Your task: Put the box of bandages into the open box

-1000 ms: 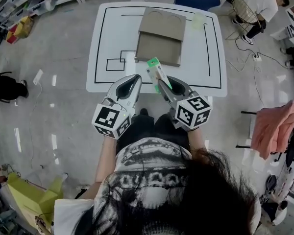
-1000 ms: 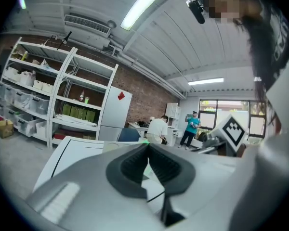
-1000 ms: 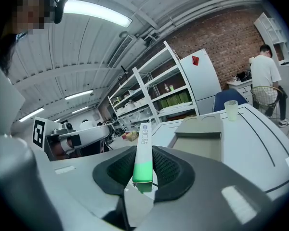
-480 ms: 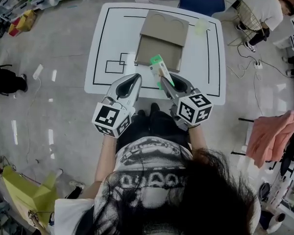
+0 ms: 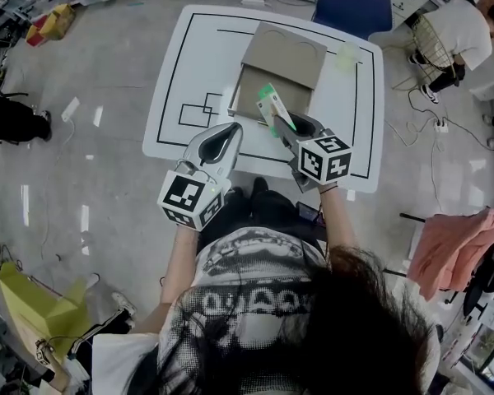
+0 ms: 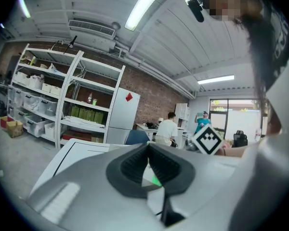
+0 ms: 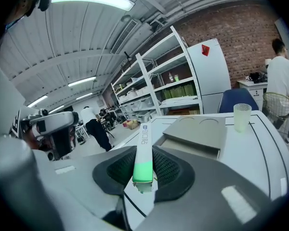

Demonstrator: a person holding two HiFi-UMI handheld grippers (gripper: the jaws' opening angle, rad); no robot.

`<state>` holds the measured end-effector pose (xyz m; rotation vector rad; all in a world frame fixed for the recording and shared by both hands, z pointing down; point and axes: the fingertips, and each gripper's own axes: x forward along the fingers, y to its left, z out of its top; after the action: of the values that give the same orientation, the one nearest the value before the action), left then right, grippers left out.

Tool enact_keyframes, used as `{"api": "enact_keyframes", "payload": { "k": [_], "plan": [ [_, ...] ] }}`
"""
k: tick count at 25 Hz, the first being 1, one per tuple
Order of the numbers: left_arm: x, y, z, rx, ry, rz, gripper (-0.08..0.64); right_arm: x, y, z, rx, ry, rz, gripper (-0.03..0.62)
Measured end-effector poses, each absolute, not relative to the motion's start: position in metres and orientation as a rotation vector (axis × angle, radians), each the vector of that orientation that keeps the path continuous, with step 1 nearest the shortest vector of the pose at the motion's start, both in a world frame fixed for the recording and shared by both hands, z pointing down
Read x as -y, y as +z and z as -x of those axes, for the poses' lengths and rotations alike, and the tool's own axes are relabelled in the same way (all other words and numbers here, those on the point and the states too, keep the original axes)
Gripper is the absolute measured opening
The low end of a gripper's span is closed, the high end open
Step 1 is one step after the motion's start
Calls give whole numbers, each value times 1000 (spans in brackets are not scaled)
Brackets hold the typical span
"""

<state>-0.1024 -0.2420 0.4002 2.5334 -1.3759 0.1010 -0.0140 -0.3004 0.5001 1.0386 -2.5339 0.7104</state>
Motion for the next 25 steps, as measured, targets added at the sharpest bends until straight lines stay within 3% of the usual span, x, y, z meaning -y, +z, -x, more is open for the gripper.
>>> {"api": "enact_keyframes", "payload": {
  "k": [7,25],
  "plan": [
    [255,396,105,1423,95,-2521,0,347,534,20,2475,687,-928,94],
    [257,403,133,1553,108,-2423,0,394,618,54,2322,1148,-746,94]
  ]
}}
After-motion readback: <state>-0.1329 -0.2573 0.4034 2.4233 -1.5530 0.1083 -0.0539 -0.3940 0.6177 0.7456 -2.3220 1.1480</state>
